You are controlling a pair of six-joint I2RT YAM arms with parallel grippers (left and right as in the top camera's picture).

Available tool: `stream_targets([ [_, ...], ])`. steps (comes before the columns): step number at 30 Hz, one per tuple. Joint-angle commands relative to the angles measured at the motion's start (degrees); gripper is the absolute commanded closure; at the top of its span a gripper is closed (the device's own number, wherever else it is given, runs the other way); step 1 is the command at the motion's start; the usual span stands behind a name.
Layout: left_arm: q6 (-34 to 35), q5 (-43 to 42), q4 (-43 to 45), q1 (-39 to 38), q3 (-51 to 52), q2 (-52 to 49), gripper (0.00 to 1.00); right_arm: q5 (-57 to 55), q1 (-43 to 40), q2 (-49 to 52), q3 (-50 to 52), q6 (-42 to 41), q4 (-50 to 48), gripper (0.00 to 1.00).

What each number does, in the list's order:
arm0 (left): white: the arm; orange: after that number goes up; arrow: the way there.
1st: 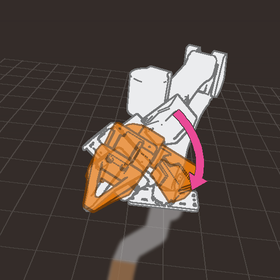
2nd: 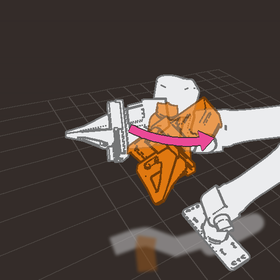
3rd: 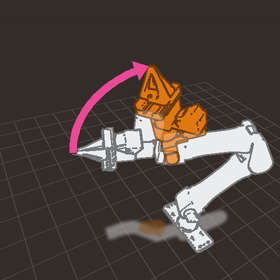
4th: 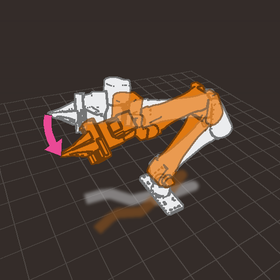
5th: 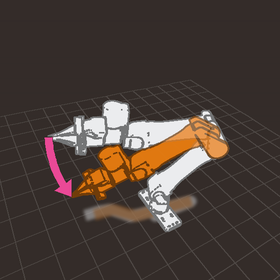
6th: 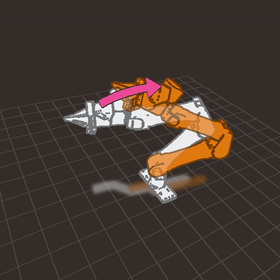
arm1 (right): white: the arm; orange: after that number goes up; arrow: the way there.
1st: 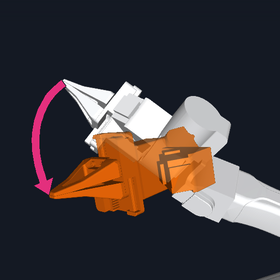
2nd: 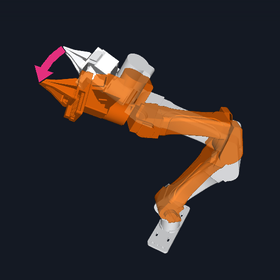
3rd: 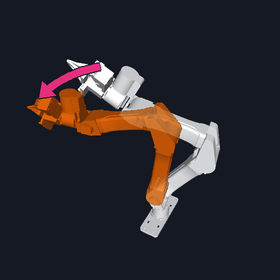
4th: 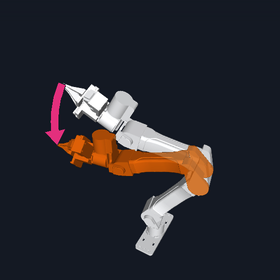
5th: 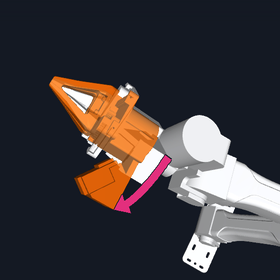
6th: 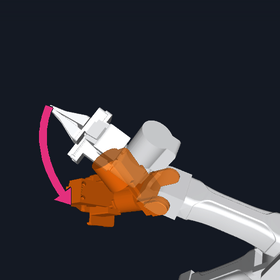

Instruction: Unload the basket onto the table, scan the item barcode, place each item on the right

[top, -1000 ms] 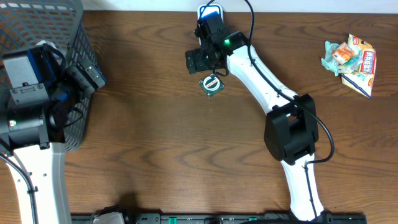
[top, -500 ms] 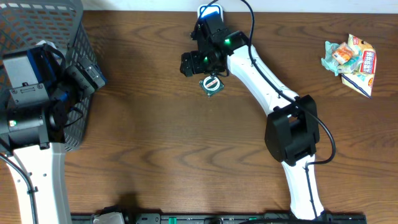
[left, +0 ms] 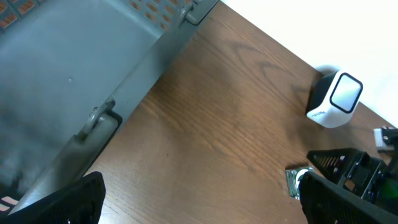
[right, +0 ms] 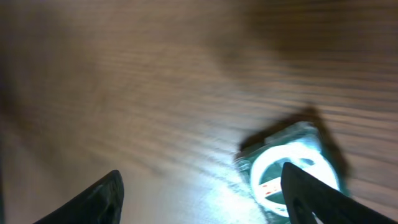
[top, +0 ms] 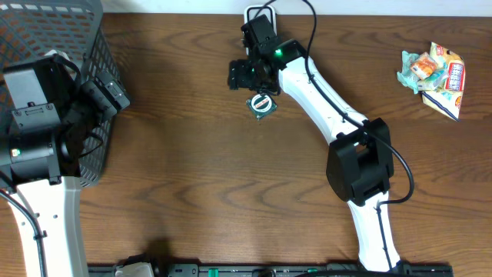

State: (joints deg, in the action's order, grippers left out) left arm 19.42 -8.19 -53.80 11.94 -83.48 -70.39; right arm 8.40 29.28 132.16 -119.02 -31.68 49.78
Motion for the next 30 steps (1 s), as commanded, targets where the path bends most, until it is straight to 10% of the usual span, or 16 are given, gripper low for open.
stream_targets([
  [1, -0.7, 0.5, -0.2, 0.3, -0.1, 0.0, 0.02, -7.9, 0.8, 0.0, 0.0, -7.1, -0.1, 0.32],
  [12, -0.7, 0.5, -0.2, 0.3, 0.0, 0.0, 0.02, -7.6, 1.9, 5.5, 0.0, -9.0, -4.9, 0.85],
  [30, -0.7, 0.5, -0.2, 0.3, -0.1, 0.0, 0.02, -16.6, 2.8, 8.6, -0.1, -9.0, 1.6, 0.99],
])
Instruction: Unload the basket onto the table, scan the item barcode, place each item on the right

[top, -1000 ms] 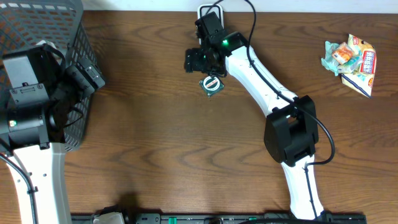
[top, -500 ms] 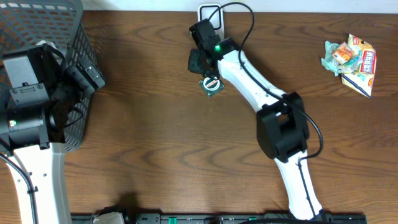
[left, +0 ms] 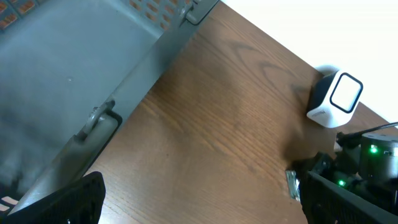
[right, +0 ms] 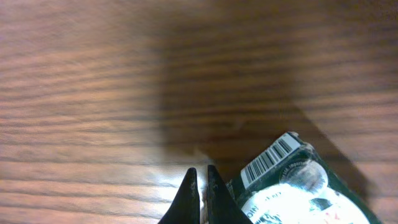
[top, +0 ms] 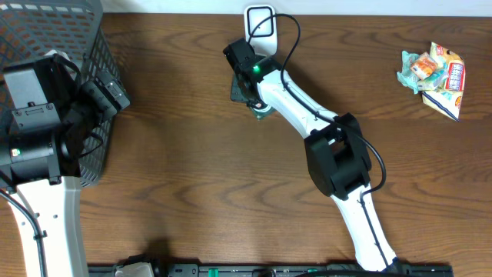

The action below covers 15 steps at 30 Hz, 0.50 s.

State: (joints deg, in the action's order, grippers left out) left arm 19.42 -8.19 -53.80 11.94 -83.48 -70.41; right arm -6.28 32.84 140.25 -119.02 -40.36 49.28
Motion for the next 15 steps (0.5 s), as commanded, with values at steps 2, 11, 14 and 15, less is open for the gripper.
stream_targets([
  [2, -0.7, 0.5, -0.2, 0.3, -0.1, 0.0, 0.02, -2.0, -1.4, 0.0, -0.2, -0.3, 5.2, 0.99],
  [11, -0.7, 0.5, -0.2, 0.3, 0.0, 0.0, 0.02, -2.4, -7.3, -8.3, -0.2, -0.3, 18.2, 0.99],
  [14, -0.7, 0.5, -0.2, 0.3, -0.1, 0.0, 0.02, -2.2, -9.4, -11.9, -0.2, 1.7, 22.3, 0.97],
  [15, -0.7, 0.5, -0.2, 0.3, -0.1, 0.0, 0.02, -2.1, -10.0, -12.9, -0.2, 2.9, 23.3, 0.91],
])
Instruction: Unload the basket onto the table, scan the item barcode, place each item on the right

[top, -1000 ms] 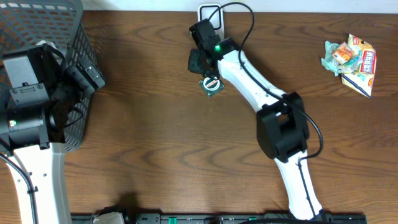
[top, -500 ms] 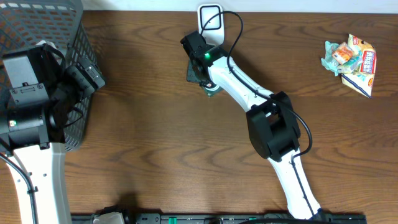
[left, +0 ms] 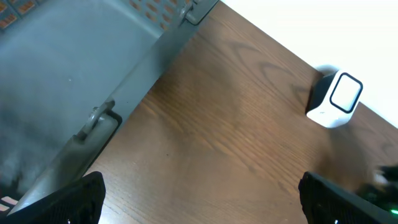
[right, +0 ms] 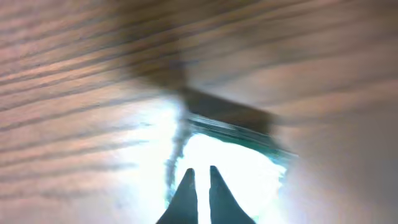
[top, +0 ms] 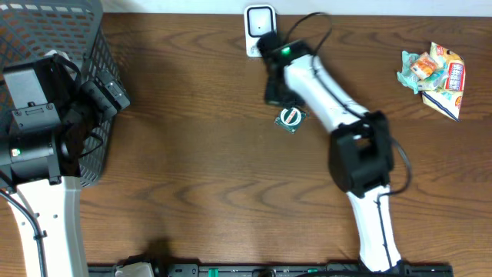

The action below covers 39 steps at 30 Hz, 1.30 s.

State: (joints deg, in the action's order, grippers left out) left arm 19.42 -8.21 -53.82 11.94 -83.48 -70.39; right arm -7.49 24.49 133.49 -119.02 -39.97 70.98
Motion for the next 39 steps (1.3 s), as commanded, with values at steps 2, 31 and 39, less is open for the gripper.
stream_targets([
  [2, -0.7, 0.6, -0.1, 0.3, -0.1, 0.0, 0.02, -0.9, -2.4, -7.5, -0.2, 5.0, 3.1, 0.80],
  [31, -0.7, 0.6, -0.1, 0.3, 0.0, 0.0, 0.02, 3.3, 5.1, 4.2, 1.9, 0.5, -5.0, 0.98],
  [39, -0.7, 0.6, -0.1, 0.3, -0.1, 0.0, 0.02, -3.7, 3.9, 4.1, 1.9, -7.7, 5.1, 0.99],
])
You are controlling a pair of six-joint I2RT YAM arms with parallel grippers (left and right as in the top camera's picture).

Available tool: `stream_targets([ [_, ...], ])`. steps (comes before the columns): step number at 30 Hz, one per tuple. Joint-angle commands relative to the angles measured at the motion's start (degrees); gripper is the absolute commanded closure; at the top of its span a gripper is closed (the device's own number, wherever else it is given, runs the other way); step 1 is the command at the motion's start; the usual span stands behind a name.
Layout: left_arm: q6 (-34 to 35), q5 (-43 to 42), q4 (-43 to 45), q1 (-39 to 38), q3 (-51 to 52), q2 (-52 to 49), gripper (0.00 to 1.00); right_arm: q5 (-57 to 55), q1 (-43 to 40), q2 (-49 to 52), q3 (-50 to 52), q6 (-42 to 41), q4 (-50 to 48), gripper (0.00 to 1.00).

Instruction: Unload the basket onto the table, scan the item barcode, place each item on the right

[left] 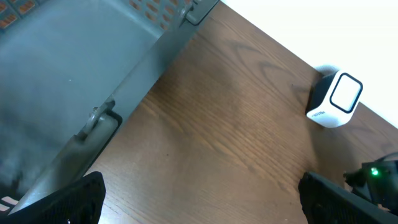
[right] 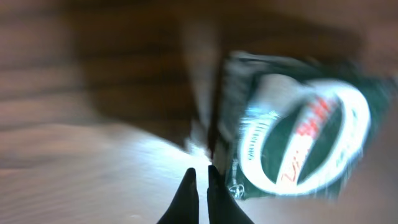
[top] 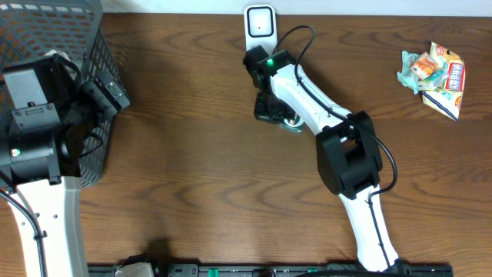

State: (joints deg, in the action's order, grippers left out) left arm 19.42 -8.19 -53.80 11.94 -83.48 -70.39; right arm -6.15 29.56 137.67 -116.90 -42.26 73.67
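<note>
The item is a small square green packet (right: 297,144) with a white ring label. It lies flat on the wooden table (top: 192,169); its face is blurred in the right wrist view and no barcode shows. My right gripper (right: 199,186) is shut and empty, its tips at the packet's left edge. From overhead the right gripper (top: 270,108) covers most of the packet (top: 293,125). The white scanner (top: 260,21) stands at the table's far edge, just beyond them. My left gripper (left: 199,202) hangs open and empty beside the basket, far from the packet, with the scanner (left: 336,99) ahead of it.
A grey mesh basket (top: 54,46) fills the far left corner, its wall (left: 81,68) close to the left gripper. A heap of snack packets (top: 434,71) lies at the far right.
My right gripper has moved a little nearer and now covers the packet's left part from overhead. In the wrist view the packet is now right of the shut tips, not ahead.
First my right gripper was open over the packet, left of the scanner's line. Then it was shut beside the packet, whose barcode faced up. After that the packet lay further right, below the scanner, and the shut gripper now stands at its left edge. The left arm never moved.
</note>
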Motion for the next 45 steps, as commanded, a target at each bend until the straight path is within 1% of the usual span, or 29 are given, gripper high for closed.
stream_targets([
  [1, -0.7, 0.5, -0.2, 0.3, 0.0, 0.0, 0.02, -5.9, -1.6, -0.1, -0.2, -6.0, 4.0, 0.99],
  [5, -0.7, 0.5, -0.2, 0.3, -0.1, 0.0, 0.02, -8.6, -4.5, -1.0, -0.4, -6.5, 11.5, 0.99],
  [9, -0.8, 0.5, -0.2, 0.3, -0.1, 0.0, 0.02, -11.6, -8.3, -3.1, -0.4, -11.3, 19.4, 0.99],
  [11, -0.7, 0.5, -0.2, 0.3, 0.0, 0.0, 0.02, -11.7, -11.0, -5.2, -0.4, -9.6, 20.4, 0.99],
  [13, -0.7, 0.5, -0.2, 0.3, -0.1, 0.0, 0.02, -10.6, -12.6, -6.6, -0.5, -7.3, 19.0, 0.99],
  [15, -0.7, 0.5, -0.2, 0.3, 0.0, 0.0, 0.02, -6.1, -13.8, -7.5, -0.4, -3.1, 17.1, 0.99],
  [17, -0.7, 0.5, -0.2, 0.3, 0.0, 0.0, 0.02, 2.3, -14.4, -7.8, -0.4, 4.6, 13.9, 0.99],
  [20, -0.7, 0.5, -0.2, 0.3, -0.1, 0.0, 0.02, 16.6, -13.7, -7.6, -0.3, 19.3, 9.2, 0.99],
  [22, -0.7, 0.5, -0.2, 0.3, -0.1, 0.0, 0.02, 20.0, -12.5, -7.5, -0.2, 24.1, 8.2, 0.99],
  [26, -0.7, 0.5, -0.2, 0.3, -0.1, 0.0, 0.02, 14.2, -9.2, -7.5, 0.8, 23.8, 5.8, 0.99],
  [30, -0.7, 0.5, -0.2, 0.3, -0.1, 0.0, 0.03, 4.6, -6.7, -7.5, 1.9, 14.9, 3.6, 0.99],
  [32, -0.7, 0.5, -0.2, 0.3, -0.1, 0.0, 0.02, 0.1, -6.6, -7.5, 2.0, 12.3, 3.8, 0.83],
  [33, -0.7, 0.5, -0.2, 0.3, -0.1, 0.0, 0.02, -1.2, -6.6, -7.5, 2.0, 12.4, 3.8, 0.74],
  [34, -0.7, 0.5, -0.2, 0.3, 0.0, 0.0, 0.02, -2.0, -6.6, -7.5, 2.0, 12.8, 3.9, 0.48],
  [35, -0.7, 0.5, -0.2, 0.3, 0.0, 0.0, 0.02, -2.5, -6.7, -7.5, 2.0, 13.4, 3.8, 0.28],
  [36, -0.7, 0.5, -0.2, 0.3, 0.0, 0.0, 0.02, -2.8, -6.8, -7.5, 1.9, 14.5, 3.8, 0.28],
  [38, -0.7, 0.5, -0.2, 0.3, 0.0, 0.0, 0.02, -3.7, -6.8, -7.5, 1.9, 19.6, 3.2, 0.24],
  [41, -0.7, 0.5, -0.2, 0.3, 0.0, 0.0, 0.02, -5.2, -6.8, -7.3, 2.0, 26.3, 2.4, 0.23],
  [42, -0.7, 0.5, -0.2, 0.3, 0.0, 0.0, 0.03, -5.6, -7.0, -7.1, 2.3, 28.0, 2.2, 0.19],
  [45, -0.7, 0.5, -0.2, 0.3, 0.0, 0.0, 0.02, -6.1, -7.7, -7.1, 4.7, 33.4, 0.3, 0.09],
])
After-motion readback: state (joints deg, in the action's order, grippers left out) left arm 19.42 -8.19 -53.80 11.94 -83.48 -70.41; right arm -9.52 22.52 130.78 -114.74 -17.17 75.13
